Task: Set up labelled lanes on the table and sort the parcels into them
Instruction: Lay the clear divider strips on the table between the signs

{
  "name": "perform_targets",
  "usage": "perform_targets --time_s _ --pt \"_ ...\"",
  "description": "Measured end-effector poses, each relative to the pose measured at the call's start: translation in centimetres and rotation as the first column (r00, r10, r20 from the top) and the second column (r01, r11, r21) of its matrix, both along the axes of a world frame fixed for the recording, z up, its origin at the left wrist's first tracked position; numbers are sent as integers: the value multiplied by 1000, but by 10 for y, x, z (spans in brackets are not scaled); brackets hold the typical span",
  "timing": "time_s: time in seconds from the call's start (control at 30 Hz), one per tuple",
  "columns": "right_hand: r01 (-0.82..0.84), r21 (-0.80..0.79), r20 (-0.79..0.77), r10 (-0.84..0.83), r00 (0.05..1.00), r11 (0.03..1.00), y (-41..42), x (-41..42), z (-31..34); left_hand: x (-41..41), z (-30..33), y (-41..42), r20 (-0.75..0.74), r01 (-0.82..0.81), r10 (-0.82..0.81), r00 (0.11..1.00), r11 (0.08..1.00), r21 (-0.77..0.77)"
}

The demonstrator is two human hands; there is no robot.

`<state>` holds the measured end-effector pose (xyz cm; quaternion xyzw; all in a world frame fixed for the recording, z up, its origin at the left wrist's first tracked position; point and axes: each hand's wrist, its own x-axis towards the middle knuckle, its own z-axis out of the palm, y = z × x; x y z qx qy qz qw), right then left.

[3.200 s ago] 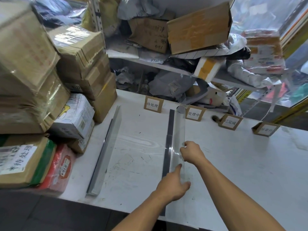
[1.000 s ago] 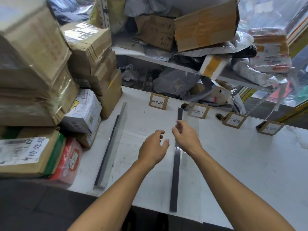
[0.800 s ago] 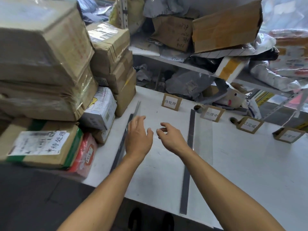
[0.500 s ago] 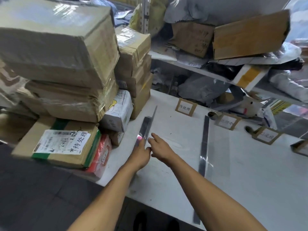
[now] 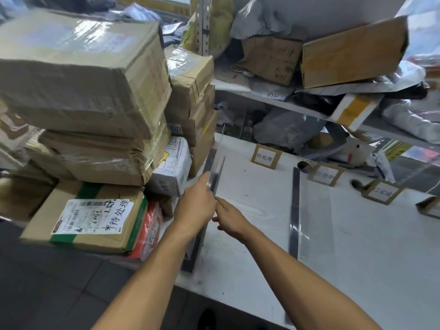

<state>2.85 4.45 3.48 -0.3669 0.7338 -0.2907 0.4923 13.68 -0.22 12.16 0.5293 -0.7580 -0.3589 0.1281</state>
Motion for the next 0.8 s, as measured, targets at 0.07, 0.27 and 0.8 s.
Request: perform_targets --time_s 0.07,0.27,0.8 --pt "65 -92 -106 -75 992 994 -3 -9 16 -9 24 3 -24 25 -27 999 998 -51" --pt "372 -462 30 -405 914 805 6 -94 107 -67 74 35 -104 81 -104 989 975 -208" --pt "580 -316 172 -556 813 751 212 -364 117 -349 25 227 -405 518 -393 825 812 268"
